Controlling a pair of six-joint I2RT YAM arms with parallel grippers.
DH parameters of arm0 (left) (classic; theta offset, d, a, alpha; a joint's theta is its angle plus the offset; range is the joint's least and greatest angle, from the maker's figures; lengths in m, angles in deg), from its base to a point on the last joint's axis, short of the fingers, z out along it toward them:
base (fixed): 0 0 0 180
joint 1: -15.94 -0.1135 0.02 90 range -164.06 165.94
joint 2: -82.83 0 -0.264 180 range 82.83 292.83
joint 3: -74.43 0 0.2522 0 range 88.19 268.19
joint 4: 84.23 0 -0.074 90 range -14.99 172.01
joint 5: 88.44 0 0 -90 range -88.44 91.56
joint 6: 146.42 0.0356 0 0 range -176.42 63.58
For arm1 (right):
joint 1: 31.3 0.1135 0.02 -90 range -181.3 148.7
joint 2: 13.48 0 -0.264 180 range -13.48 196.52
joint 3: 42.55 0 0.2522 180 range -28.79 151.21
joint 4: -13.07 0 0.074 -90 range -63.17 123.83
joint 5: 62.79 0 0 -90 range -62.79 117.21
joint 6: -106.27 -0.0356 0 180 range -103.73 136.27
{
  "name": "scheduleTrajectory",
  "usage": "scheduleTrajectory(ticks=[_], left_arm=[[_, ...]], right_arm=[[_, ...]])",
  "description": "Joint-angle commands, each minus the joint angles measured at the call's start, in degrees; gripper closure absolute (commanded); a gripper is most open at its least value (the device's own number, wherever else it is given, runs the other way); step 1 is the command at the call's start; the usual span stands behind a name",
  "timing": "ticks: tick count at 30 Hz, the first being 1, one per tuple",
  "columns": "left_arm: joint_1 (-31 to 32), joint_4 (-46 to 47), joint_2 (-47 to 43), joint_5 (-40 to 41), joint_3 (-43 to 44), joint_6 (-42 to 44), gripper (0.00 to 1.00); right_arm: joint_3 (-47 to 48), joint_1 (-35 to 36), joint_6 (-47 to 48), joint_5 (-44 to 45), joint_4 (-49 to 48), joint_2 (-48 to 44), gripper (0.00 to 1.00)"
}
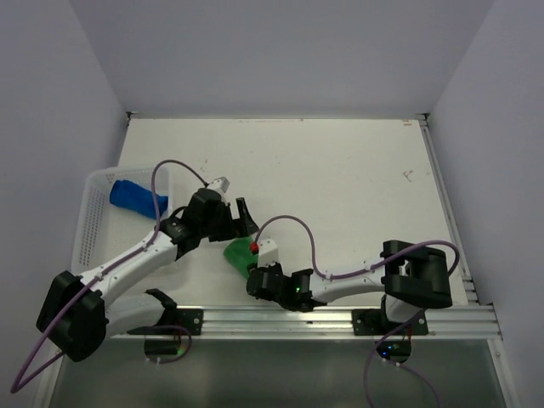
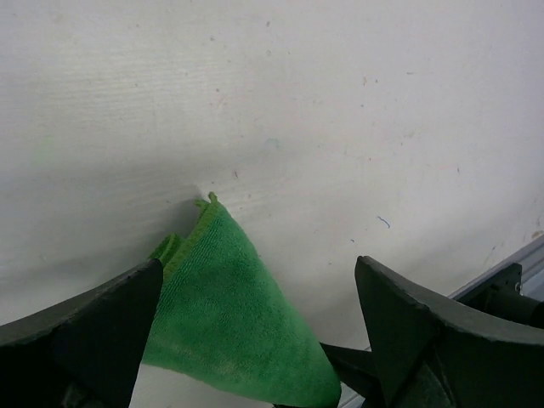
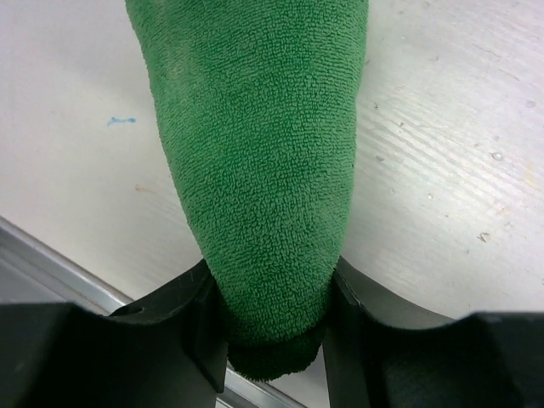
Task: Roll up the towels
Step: Roll the towel
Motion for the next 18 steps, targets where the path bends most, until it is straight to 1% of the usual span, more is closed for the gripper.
scheduleTrajectory(ticks=[1,2,5,8,10,13,18], left_arm=[[-0.4,-11.8,-0.8,7.5,7.3,0.2,0.00],[-0.4,-13.0,-1.0,9.4,8.4,0.0,0.00],[-0.4,-18.0,-1.6,10.1,12.0,-0.7,0.00],[-0.4,-21.2,-1.9,10.9,12.4,-1.9,0.00],[-0.4,-22.0,-2.5,11.3,11.1,-3.2,0.00],[-0.4,-21.3,-3.2,9.9,8.0,-4.9,0.00],[-0.4,-16.7,-4.7,6.4,2.4,-7.7,0.00]], right_arm=[[3.4,1.0,-4.2,10.4,5.2,2.2,0.80],[3.6,1.3,-4.8,11.1,5.3,2.6,0.81],[5.9,2.0,-5.6,14.0,6.3,4.6,0.83],[9.3,2.7,-6.5,17.6,9.3,6.7,0.83],[11.1,3.0,-7.6,20.1,12.2,7.8,0.84],[14.3,3.3,-8.5,21.9,14.3,10.2,0.85],[19.1,3.3,-8.4,22.6,15.2,14.3,0.87]])
